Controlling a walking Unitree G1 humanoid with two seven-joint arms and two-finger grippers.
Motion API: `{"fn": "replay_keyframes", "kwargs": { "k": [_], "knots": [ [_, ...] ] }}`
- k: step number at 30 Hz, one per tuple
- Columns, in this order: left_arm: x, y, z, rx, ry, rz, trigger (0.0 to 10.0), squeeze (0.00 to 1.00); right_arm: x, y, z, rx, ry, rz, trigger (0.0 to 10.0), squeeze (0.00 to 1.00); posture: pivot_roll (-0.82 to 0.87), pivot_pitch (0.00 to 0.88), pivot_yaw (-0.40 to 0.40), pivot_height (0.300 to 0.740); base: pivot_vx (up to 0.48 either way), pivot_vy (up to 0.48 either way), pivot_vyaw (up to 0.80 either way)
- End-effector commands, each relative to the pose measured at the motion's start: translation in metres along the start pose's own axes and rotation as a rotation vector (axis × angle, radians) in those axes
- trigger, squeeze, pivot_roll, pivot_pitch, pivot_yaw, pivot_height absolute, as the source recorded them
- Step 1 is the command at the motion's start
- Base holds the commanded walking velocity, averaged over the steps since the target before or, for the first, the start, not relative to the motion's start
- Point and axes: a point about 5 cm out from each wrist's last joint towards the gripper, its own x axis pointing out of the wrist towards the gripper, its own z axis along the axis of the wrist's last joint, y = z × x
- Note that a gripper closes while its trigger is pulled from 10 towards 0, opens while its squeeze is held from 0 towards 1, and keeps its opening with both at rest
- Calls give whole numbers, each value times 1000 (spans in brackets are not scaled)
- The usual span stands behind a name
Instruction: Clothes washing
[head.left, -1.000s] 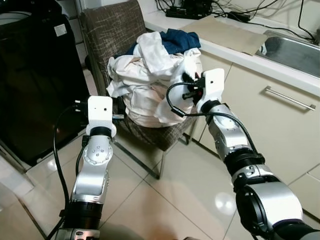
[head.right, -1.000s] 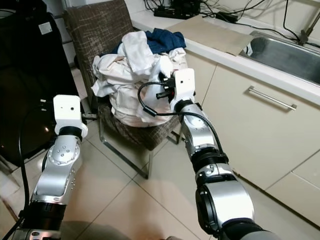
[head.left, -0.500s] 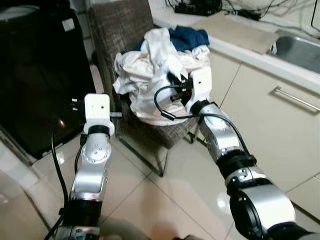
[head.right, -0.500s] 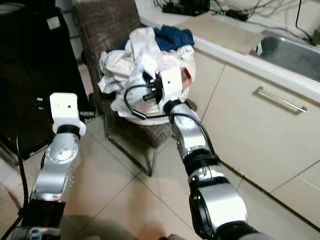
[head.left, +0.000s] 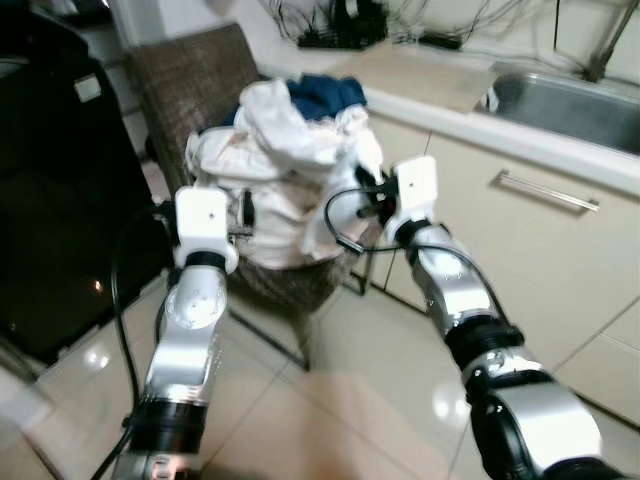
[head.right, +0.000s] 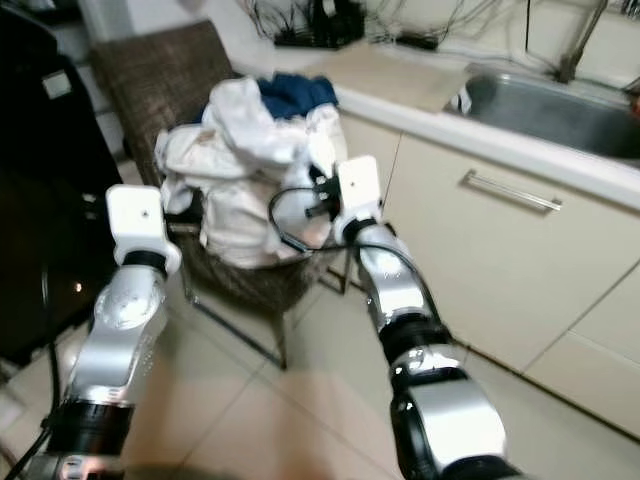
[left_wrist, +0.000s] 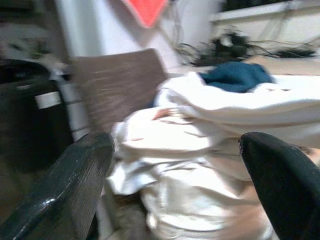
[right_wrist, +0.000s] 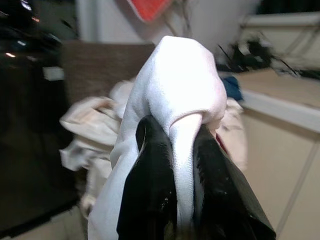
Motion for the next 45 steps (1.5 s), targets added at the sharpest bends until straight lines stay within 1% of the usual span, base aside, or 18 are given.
{"fn": "replay_keyframes", "kwargs": {
  "k": [1, 3, 5, 6, 9, 10, 11, 13, 15, 16, 18, 21, 27, 31, 33, 40, 44, 45],
  "knots": [
    [1, 8, 0, 7, -2, 8, 10000, 0, 6, 5, 8, -1, -28, 4, 10000, 0, -21, 0, -26, 740, 480, 0, 0],
    [1, 8, 0, 6, -1, 9, 10000, 0, 6, 5, 8, -1, -26, -2, 10000, 0, -21, 0, -26, 740, 480, 0, 0],
    [1, 9, -1, 9, 5, 19, 10000, 0, 5, 5, 9, 17, -38, 7, 10000, 0, -19, 0, -26, 740, 480, 0, 0],
    [2, 13, -3, 6, 27, 72, 10000, 0, 5, 7, 10, 30, -47, 35, 10000, 0, -19, 0, -26, 740, 319, 0, 0],
    [2, 15, -5, -35, 34, 104, 10000, 0, 4, 10, 10, 17, -52, 58, 10000, 0, -19, 0, -27, 740, 0, 0, 533],
    [2, 15, -5, -9, 33, 111, 10000, 0, 5, 12, 10, 18, -48, 68, 10000, 0, -18, 0, -30, 740, 0, 0, 488],
    [2, 15, -5, -9, 33, 111, 10000, 0, 5, 12, 10, 18, -48, 68, 10000, 0, -18, 0, -30, 740, 0, 0, 488],
    [1, 18, -8, 49, 50, 132, 10000, 0, 8, 19, 18, 24, -85, 111, 10000, 0, -19, 0, -30, 740, 0, 0, 444],
    [1, 20, -9, 61, 58, 141, 10000, 0, 9, 23, 22, 24, -104, 131, 10000, 0, -19, 0, -30, 740, 0, 0, 425],
    [1, 26, -11, 79, 62, 172, 10000, 0, 11, 26, 27, 13, -121, 145, 10000, 0, -19, 0, -35, 740, 0, 0, 425],
    [1, 34, -12, 73, 69, 205, 10000, 0, 11, 24, 25, 12, -110, 138, 10000, 0, -16, 0, -37, 740, 0, 0, 419],
    [1, 40, -14, 67, 80, 235, 10000, 0, 8, 19, 19, 21, -83, 128, 10000, 0, -13, 0, -40, 740, 0, 0, 413],
    [0, 37, -12, 67, 73, 230, 10000, 0, 3, 14, 10, 38, -49, 113, 10000, 0, -14, 0, -40, 740, 0, 0, 409],
    [0, 39, -13, 99, 79, 246, 10000, 0, 1, 11, 4, 62, -27, 98, 10000, 0, -19, 0, -34, 740, 0, 0, 306],
    [-1, 39, -15, 83, 96, 260, 10000, 0, -1, 11, 1, 89, -18, 101, 10000, 0, -21, 0, -31, 740, 0, 0, 0],
    [-3, 42, -18, 105, 114, 286, 10000, 0, 0, 22, 4, 90, -38, 152, 10000, 0, -22, 0, -29, 740, 0, 0, 0],
    [-2, 42, -19, 106, 118, 287, 10000, 0, 2, 22, 5, 94, -37, 148, 10000, 0, -22, 0, -29, 740, 0, 0, 0],
    [-2, 42, -18, 103, 119, 285, 10000, 0, 2, 20, 7, 96, -50, 127, 10000, 0, -22, 0, -29, 740, 0, 0, 0]
  ]
}}
